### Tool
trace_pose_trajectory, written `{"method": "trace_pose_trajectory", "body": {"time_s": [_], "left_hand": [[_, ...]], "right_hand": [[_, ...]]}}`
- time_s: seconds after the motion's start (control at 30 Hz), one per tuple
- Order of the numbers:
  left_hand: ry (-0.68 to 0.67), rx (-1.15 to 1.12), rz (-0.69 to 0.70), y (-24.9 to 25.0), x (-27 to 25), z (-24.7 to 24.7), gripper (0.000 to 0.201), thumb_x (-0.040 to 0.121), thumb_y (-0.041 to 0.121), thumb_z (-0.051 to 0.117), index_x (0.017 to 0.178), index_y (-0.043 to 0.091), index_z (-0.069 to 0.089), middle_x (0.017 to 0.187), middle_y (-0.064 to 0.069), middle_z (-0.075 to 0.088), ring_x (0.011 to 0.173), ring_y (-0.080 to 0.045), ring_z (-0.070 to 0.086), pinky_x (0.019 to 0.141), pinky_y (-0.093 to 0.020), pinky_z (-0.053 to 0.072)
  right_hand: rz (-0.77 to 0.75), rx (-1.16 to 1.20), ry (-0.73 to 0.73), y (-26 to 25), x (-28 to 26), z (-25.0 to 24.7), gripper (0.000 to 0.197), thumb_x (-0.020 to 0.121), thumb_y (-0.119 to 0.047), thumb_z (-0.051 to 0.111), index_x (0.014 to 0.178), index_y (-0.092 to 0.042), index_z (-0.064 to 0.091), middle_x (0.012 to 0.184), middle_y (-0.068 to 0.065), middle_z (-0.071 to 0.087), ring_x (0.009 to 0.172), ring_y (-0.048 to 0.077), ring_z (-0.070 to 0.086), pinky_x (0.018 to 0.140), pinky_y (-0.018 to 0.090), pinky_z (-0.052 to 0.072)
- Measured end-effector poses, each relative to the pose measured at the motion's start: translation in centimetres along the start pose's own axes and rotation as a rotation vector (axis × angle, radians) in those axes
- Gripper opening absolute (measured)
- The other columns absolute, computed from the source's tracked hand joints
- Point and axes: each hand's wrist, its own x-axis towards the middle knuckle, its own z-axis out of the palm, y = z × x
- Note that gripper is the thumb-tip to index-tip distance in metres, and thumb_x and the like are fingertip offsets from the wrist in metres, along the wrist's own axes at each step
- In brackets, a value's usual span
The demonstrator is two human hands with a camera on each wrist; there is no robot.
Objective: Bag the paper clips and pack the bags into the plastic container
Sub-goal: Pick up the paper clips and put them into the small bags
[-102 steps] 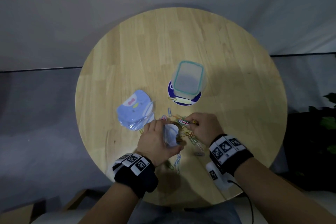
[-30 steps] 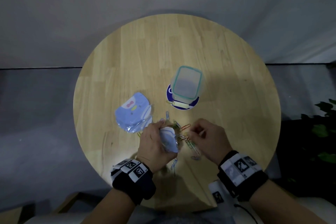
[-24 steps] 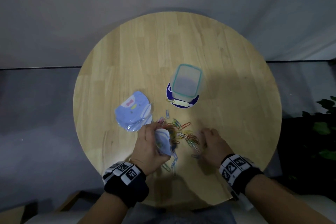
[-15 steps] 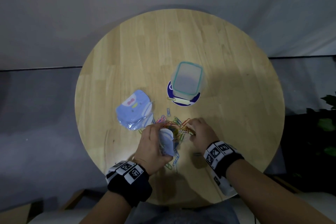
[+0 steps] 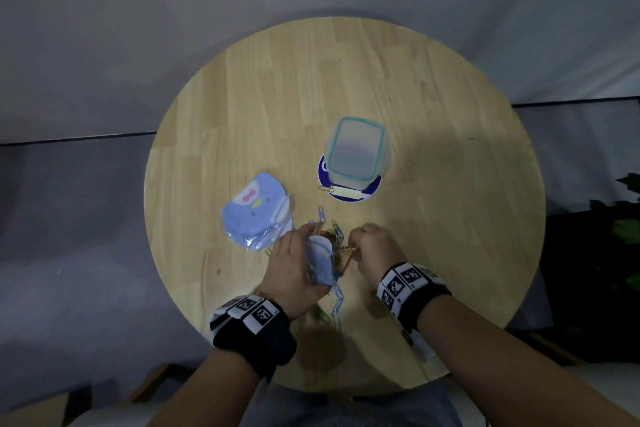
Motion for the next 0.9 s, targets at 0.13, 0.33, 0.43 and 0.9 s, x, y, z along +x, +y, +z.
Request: {"method": "trace_pose_trajectory", "body": {"time_s": [0.13,0.33,0.43,0.9], "left_hand": [[-0.015,-0.003,0.009,0.0,0.4,0.5,0.094,0.056,0.027,0.085,0.134,0.022,0.033,0.119,-0.007,0.056,0.110,-0.024,0.049,0.095,-0.025,0.032],[-0.018,0.013,0.011,0.5,1.2,0.8,0.088,0.057,0.026,0.082,0.133,0.007,0.042,0.116,-0.010,0.057,0.108,-0.023,0.047,0.091,-0.015,0.024],[-0.055,0.059,0.059,1.0,1.4,1.0,0.084,0.058,0.032,0.073,0.132,0.012,0.040,0.110,-0.010,0.059,0.101,-0.030,0.054,0.092,-0.025,0.033],[0.080,-0.059,0.025,3.4,2.5,2.0,0.085,0.056,0.033,0.069,0.128,0.014,0.030,0.108,-0.021,0.057,0.101,-0.024,0.043,0.088,-0.027,0.033]], "right_hand": [[0.088,0.195,0.026,0.5,0.1,-1.0,0.012,0.077,0.000,0.059,0.081,-0.005,0.069,0.091,0.016,0.068,0.088,0.032,0.062,0.079,0.032,0.050],[0.245,0.614,0.123,0.1,-1.3,-4.2,0.021,0.065,0.004,0.073,0.058,-0.015,0.066,0.056,0.002,0.060,0.058,0.024,0.062,0.065,0.039,0.059],[0.239,0.664,0.045,-1.4,-1.7,-6.4,0.016,0.065,0.006,0.072,0.060,-0.009,0.067,0.057,0.009,0.064,0.049,0.024,0.060,0.056,0.036,0.060],[0.404,1.034,0.236,-3.0,-1.4,-5.2,0.019,0.070,0.007,0.070,0.062,-0.010,0.065,0.066,0.017,0.066,0.060,0.031,0.064,0.067,0.042,0.058]]}}
